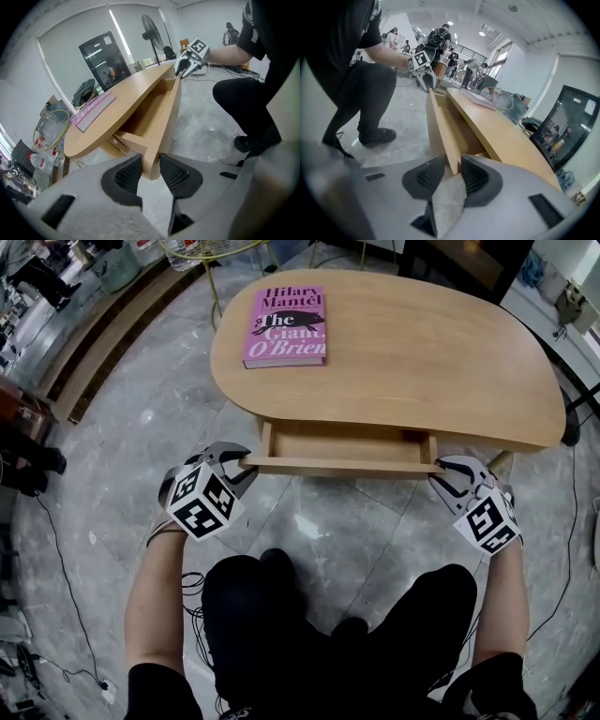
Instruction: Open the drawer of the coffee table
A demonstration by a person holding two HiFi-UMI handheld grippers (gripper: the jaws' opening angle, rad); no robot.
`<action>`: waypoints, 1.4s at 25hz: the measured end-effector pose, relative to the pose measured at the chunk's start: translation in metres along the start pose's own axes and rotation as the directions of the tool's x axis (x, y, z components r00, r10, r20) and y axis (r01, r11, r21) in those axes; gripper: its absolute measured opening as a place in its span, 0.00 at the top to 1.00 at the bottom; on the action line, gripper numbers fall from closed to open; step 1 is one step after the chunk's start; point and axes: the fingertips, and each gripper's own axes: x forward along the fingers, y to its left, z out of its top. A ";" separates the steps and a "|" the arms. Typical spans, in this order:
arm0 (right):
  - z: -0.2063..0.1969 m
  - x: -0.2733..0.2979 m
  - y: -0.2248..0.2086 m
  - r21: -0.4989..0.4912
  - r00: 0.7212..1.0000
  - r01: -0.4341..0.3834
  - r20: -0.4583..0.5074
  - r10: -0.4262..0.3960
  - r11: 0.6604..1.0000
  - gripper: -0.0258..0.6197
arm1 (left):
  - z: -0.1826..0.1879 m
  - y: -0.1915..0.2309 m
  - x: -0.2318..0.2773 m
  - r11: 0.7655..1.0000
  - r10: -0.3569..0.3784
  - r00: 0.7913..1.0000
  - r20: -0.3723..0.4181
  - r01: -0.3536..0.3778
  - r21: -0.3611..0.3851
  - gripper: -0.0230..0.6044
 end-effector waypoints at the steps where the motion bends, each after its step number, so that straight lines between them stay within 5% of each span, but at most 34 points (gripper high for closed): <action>1: 0.000 -0.001 0.003 0.003 1.000 -0.007 0.005 0.007 1.000 0.78 | -0.001 -0.002 -0.001 1.000 -0.003 1.000 -0.005 0.003 0.004 0.76; 20: -0.006 -0.014 0.035 -0.017 1.000 -0.006 0.006 0.006 1.000 0.79 | -0.015 -0.035 -0.007 0.999 -0.028 0.997 -0.074 0.030 0.033 0.77; 35: 0.008 0.011 0.056 -0.220 0.976 -0.185 -0.154 0.153 0.958 0.80 | -0.014 -0.039 0.001 0.987 -0.043 0.990 -0.133 0.062 0.146 0.77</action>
